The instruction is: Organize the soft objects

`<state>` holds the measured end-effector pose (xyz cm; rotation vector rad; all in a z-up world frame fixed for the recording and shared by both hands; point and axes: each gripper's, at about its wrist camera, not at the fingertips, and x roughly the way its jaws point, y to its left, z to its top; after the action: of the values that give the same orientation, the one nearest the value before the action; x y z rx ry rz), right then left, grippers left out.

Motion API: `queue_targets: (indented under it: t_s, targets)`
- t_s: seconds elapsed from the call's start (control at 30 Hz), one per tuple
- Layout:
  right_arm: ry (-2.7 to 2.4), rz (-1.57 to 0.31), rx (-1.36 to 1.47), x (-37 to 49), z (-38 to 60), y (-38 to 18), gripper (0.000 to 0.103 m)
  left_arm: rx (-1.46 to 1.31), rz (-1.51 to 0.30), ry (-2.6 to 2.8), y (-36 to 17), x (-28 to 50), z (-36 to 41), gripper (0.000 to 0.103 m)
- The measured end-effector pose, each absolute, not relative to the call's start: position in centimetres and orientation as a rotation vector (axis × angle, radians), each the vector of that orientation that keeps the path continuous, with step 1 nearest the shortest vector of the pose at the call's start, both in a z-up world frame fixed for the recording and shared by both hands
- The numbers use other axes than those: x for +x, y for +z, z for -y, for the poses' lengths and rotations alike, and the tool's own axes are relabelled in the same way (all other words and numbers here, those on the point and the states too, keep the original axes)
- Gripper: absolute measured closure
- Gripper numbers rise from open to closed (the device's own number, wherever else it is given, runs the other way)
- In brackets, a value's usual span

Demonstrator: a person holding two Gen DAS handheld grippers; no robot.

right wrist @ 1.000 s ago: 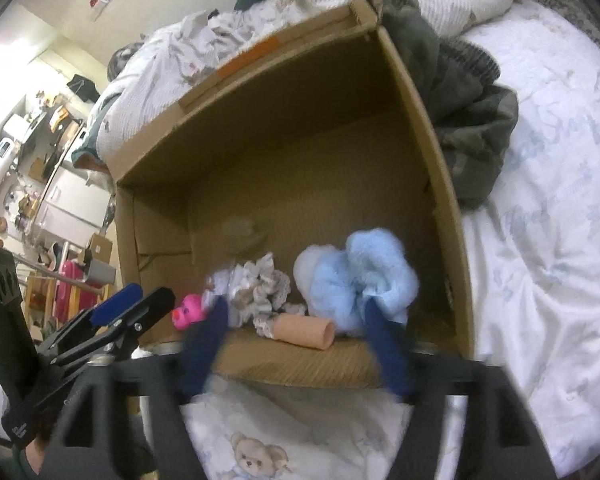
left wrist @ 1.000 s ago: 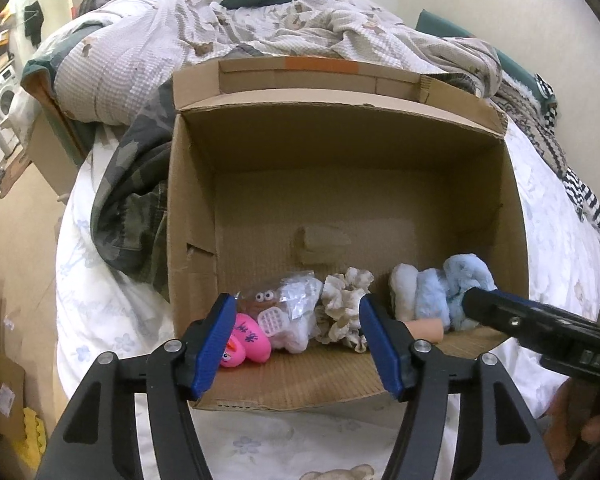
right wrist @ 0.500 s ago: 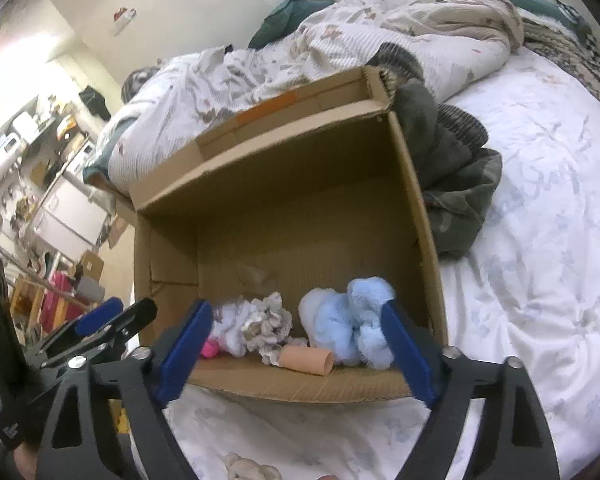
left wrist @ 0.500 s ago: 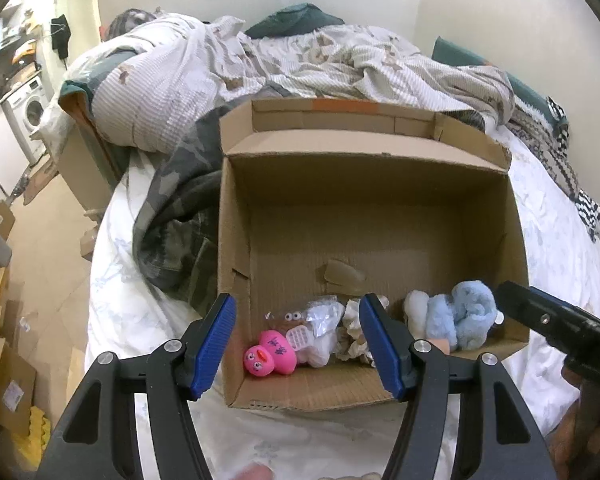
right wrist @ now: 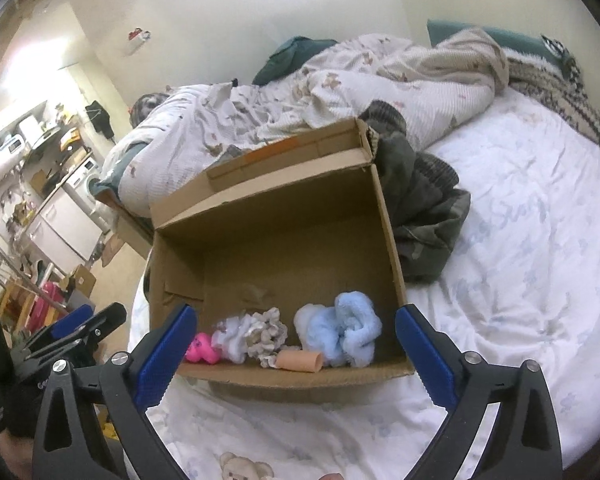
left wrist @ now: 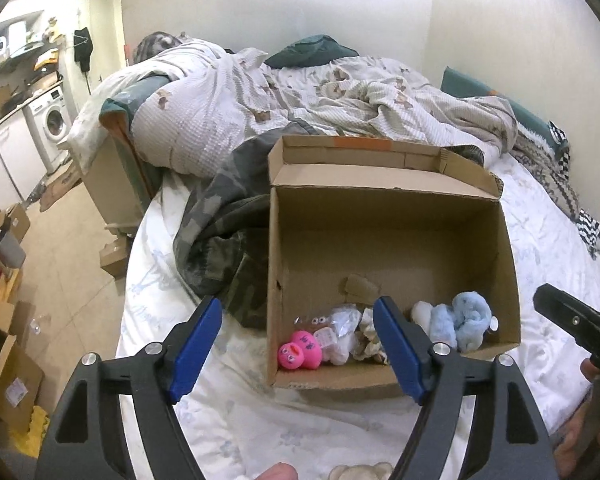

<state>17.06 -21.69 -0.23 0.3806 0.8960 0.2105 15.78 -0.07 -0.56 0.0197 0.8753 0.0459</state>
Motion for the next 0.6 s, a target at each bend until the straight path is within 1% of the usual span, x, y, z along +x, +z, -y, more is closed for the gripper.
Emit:
queue_targets:
  t_s: [0.03, 0.07, 0.1, 0.17, 0.3, 0.4, 0.6]
  targets:
    - [0.209, -0.89, 0.37, 16.8, 21.5, 0.0, 0.0, 0.017, -0.875, 0.043, -0.5, 15.5, -0.1, 0.026]
    - [0.209, -0.884, 0.361, 16.4, 21.4, 0.2, 0.0, 0.011, -0.877, 0.037, -0.4, 15.1, -0.2, 0.024]
    - [0.21, -0.88, 0.356, 16.1, 21.3, 0.2, 0.0, 0.008, -0.877, 0.033, -0.3, 14.7, -0.2, 0.018]
    - [0.217, -0.884, 0.349, 15.4, 21.0, 0.3, 0.0, 0.001, -0.871, 0.023, 0.0, 13.8, -0.3, 0.01]
    - [0.24, -0.887, 0.352, 14.3, 20.4, 0.3, 0.0, 0.014, -0.855, 0.026, 0.5, 12.5, 0.0, 0.008]
    - [0.219, -0.883, 0.348, 13.4, 20.2, 0.3, 0.0, 0.013, -0.847, 0.028, 0.7, 11.7, -0.1, 0.003]
    - [0.196, -0.865, 0.315, 11.6, 19.7, 0.8, 0.0, -0.014, -0.856, 0.021, 0.9, 10.7, -0.8, 0.001]
